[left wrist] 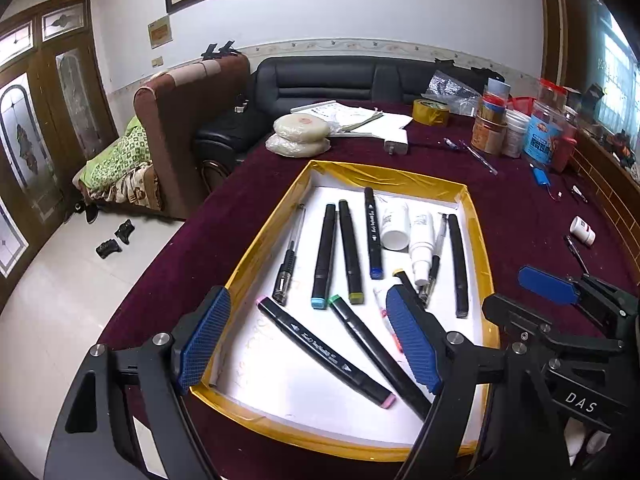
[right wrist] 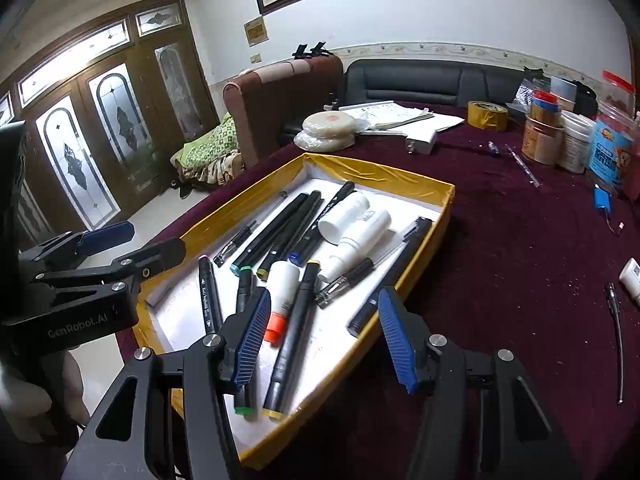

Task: Organize rigid objects
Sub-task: 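Carry both markers over the tray and open both grippers to drop them, then move both grippers back toward the black pen and white bottle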

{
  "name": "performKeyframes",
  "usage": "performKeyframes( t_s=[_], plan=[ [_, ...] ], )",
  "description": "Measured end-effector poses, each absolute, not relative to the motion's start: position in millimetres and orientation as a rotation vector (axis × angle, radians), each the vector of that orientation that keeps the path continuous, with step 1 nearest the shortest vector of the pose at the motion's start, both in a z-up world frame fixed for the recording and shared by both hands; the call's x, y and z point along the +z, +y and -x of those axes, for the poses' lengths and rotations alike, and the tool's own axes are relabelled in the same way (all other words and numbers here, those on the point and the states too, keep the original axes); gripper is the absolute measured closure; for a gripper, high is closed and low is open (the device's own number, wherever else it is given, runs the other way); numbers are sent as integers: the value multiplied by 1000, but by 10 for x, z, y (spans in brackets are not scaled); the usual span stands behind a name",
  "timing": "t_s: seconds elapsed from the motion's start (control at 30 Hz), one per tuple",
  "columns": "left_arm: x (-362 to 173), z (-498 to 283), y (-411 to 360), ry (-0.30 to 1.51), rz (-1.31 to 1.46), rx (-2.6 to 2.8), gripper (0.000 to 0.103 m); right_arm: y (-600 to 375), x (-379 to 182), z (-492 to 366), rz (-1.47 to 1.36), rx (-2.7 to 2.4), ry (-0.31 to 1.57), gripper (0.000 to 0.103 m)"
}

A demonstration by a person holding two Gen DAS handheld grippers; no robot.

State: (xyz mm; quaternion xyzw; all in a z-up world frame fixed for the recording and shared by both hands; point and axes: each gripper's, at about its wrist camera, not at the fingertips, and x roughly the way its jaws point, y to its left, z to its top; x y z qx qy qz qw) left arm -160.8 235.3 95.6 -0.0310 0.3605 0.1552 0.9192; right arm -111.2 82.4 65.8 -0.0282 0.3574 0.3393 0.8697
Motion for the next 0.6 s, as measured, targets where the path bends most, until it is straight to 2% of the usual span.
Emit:
performKeyframes(
  t_s=[0.17,0.6],
  plan=[
    [968,1582,2235,748,44,315,23,732,688,1158,60,697,728,45],
    [975,1569,2012,759,30,247,23,561,698,1153,51,676,714,44]
  ],
)
